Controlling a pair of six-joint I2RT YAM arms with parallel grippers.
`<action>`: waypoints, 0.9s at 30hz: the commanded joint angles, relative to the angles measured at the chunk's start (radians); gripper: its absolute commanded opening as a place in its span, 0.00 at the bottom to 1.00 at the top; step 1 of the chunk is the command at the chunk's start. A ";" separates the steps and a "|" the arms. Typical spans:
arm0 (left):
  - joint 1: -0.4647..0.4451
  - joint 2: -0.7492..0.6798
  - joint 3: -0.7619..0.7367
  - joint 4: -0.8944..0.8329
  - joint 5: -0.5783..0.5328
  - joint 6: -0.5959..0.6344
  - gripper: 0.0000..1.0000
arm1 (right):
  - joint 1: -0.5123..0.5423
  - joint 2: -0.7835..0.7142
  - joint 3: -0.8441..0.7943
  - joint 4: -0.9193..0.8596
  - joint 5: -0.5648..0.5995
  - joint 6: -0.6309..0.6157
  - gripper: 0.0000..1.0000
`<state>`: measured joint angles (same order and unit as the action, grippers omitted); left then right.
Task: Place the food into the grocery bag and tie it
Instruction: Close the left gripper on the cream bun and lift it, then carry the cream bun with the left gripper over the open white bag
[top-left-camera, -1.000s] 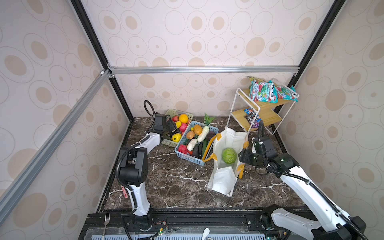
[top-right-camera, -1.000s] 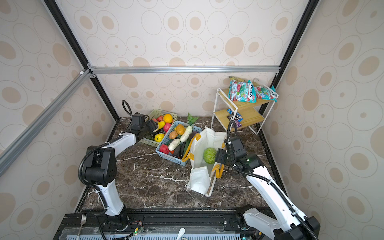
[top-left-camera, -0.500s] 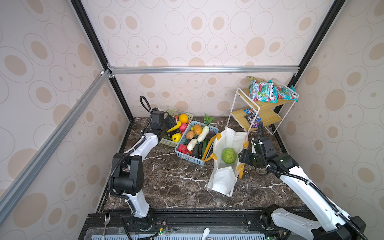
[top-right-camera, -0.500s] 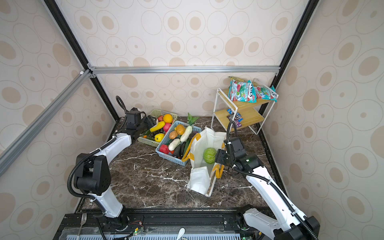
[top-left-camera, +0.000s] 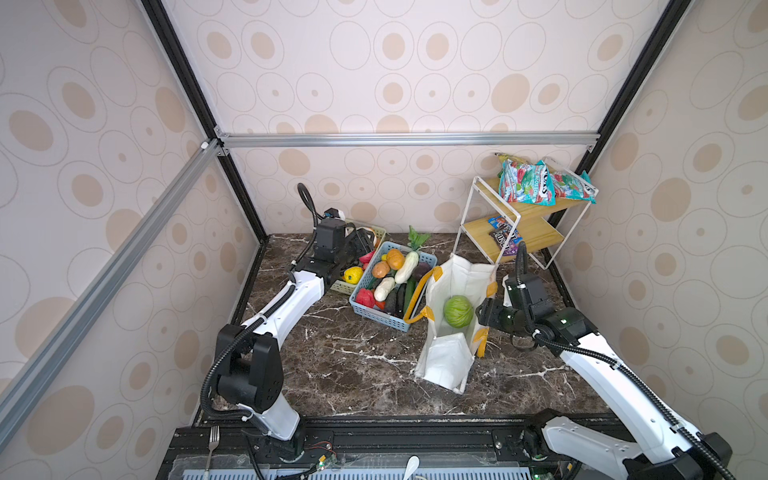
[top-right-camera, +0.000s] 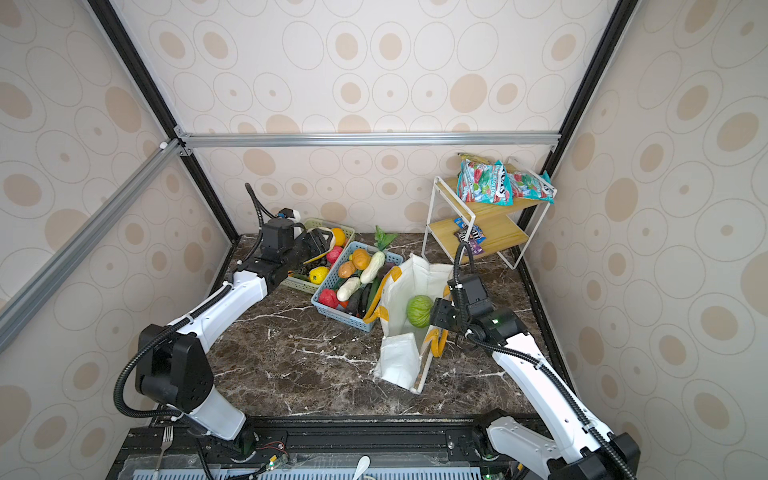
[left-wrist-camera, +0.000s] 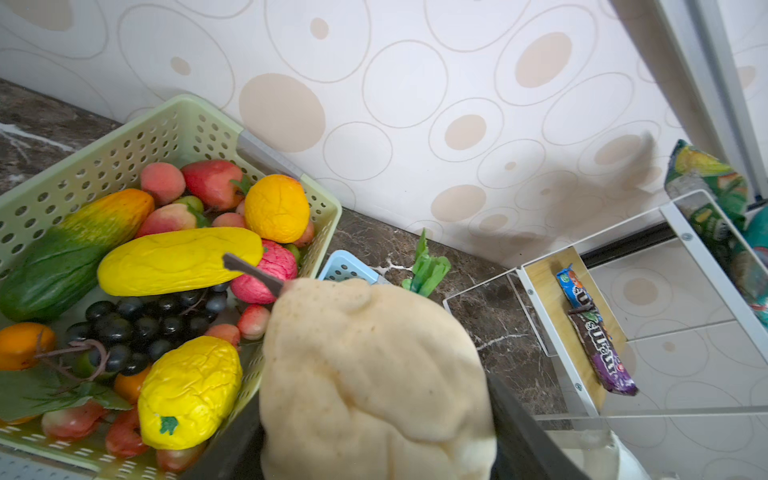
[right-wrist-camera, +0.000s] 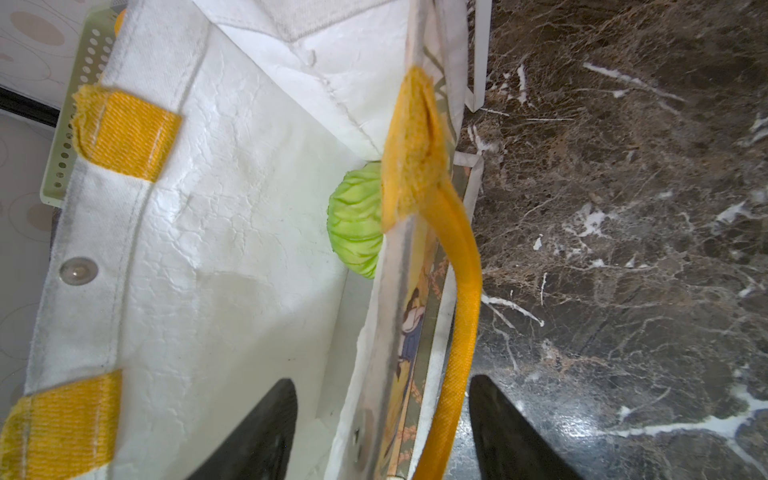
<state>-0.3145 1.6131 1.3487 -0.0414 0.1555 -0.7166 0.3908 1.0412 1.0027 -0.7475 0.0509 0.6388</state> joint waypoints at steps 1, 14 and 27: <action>-0.031 -0.031 0.057 -0.018 0.007 0.026 0.59 | -0.005 -0.017 -0.017 0.000 -0.008 0.003 0.69; -0.208 -0.019 0.152 -0.027 0.028 0.039 0.59 | -0.006 0.016 -0.003 0.019 -0.022 -0.005 0.69; -0.342 0.038 0.225 -0.052 0.042 0.063 0.59 | -0.007 0.038 0.004 0.017 -0.018 -0.024 0.69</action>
<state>-0.6323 1.6302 1.5200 -0.0772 0.1841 -0.6865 0.3908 1.0710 0.9981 -0.7246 0.0254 0.6243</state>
